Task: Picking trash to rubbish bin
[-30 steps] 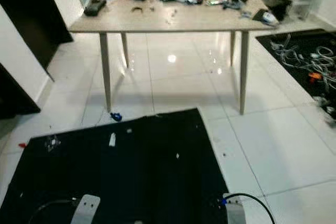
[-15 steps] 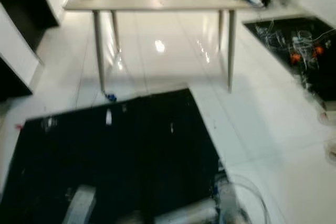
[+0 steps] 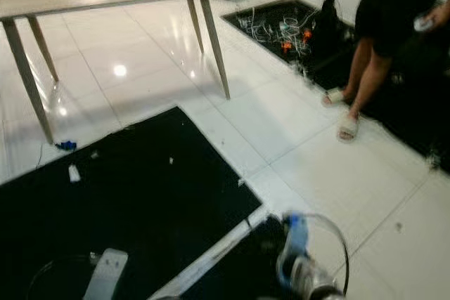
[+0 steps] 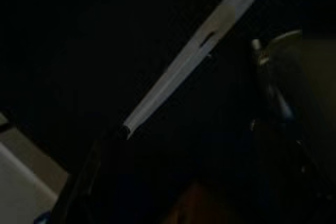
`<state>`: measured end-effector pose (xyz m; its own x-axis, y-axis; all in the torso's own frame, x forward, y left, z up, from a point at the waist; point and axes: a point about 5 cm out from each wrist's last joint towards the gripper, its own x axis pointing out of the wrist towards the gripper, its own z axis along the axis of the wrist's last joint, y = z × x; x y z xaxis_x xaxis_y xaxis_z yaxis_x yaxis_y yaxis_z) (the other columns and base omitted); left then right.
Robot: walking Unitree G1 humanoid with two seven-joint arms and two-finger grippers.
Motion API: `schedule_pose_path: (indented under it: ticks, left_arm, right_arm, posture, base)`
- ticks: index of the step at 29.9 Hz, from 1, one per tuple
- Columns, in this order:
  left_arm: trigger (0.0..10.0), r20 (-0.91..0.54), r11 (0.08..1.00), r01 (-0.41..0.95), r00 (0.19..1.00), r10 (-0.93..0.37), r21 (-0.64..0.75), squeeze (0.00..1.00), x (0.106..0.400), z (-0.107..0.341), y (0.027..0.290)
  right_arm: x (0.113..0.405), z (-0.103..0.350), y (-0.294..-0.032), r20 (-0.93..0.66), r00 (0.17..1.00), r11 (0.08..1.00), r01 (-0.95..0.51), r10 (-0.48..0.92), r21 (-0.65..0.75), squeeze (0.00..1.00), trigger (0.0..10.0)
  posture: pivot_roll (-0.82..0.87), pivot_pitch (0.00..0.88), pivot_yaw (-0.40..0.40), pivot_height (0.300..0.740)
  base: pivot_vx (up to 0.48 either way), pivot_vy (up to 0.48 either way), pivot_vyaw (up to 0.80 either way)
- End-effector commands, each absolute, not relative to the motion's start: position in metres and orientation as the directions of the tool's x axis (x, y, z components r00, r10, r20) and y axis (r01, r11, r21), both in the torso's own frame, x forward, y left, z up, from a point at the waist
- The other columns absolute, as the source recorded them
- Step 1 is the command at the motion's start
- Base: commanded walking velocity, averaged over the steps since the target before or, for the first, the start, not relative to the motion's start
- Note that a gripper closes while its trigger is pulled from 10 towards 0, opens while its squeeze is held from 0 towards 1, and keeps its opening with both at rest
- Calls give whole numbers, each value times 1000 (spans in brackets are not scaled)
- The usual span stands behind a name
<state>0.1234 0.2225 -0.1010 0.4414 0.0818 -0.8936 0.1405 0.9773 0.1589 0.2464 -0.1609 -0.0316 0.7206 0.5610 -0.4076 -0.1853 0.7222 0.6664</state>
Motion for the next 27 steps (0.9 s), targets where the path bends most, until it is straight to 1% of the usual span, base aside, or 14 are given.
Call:
schedule_pose_path:
  ticks: [1,4,5,7,9,10,15,16,20,21,23,24,25,27]
  left_arm:
    - [10000,-893,976,148,444,76,157,0,125,-101,221]
    - [10000,-891,977,146,448,74,155,0,126,-101,220]
    - [10000,-890,977,146,451,72,153,0,127,-100,219]
    - [10000,-889,977,146,452,72,153,0,128,-100,219]
    - [10000,-889,978,145,453,71,152,0,128,-100,218]
    - [10000,-889,978,146,452,70,151,0,127,-101,218]
    - [10000,-893,977,152,446,69,152,0,125,-101,218]
    - [10000,-893,976,153,444,71,153,0,124,-101,219]
    - [10000,-894,976,154,443,72,155,0,124,-101,220]
    - [10000,-894,976,155,443,72,155,0,124,-101,220]
    - [10000,-893,976,155,443,72,155,0,124,-101,220]
    - [10000,-893,976,156,444,71,155,0,124,-101,220]
    - [10000,-893,975,156,444,71,156,0,124,-101,220]
    - [10000,-892,975,159,446,69,155,0,125,-101,220]
  right_arm:
    - [261,-14,-161,-273,744,639,-259,610,725,0,10000]
    - [280,9,-157,-128,757,568,-356,641,742,0,10000]
    - [295,26,-158,-45,783,546,-390,621,741,0,10000]
    - [298,30,-158,-25,788,539,-398,616,743,0,10000]
    - [313,50,-161,79,802,498,-441,592,746,0,10000]
    - [324,67,-162,162,801,470,-487,577,736,0,10000]
    - [339,99,-163,297,788,429,-560,540,709,0,10000]
    - [346,111,-164,318,797,454,-567,514,687,0,10000]
    - [355,125,-165,335,814,493,-560,474,666,0,10000]
    - [358,127,-165,310,833,536,-537,457,652,0,10000]
    - [361,129,-165,283,854,583,-508,436,634,0,10000]
    - [365,131,-165,246,877,637,-472,413,609,0,10000]
    - [367,133,-165,225,890,669,-449,398,592,0,10000]
    - [374,134,-172,106,944,805,-322,312,497,0,10000]
  posture:
    - [92,35,15,740]
    - [92,35,15,740]
    - [90,31,6,740]
    - [90,31,6,740]
    - [90,31,6,740]
    - [90,31,6,740]
    - [90,31,6,740]
    - [90,31,6,740]
    - [90,31,6,740]
    - [90,31,6,740]
    - [90,31,6,740]
    - [99,32,13,740]
    - [99,32,13,740]
    - [99,32,13,740]
  base:
    - [0,0,-769]
    - [0,0,-769]
    - [0,0,-769]
    - [0,0,-769]
    - [0,0,-769]
    - [0,0,-769]
    - [0,0,-769]
    - [0,0,-769]
    - [0,0,-767]
    - [0,0,-769]
    - [0,0,-769]
    - [0,0,-763]
    - [0,0,-763]
    - [0,0,-763]
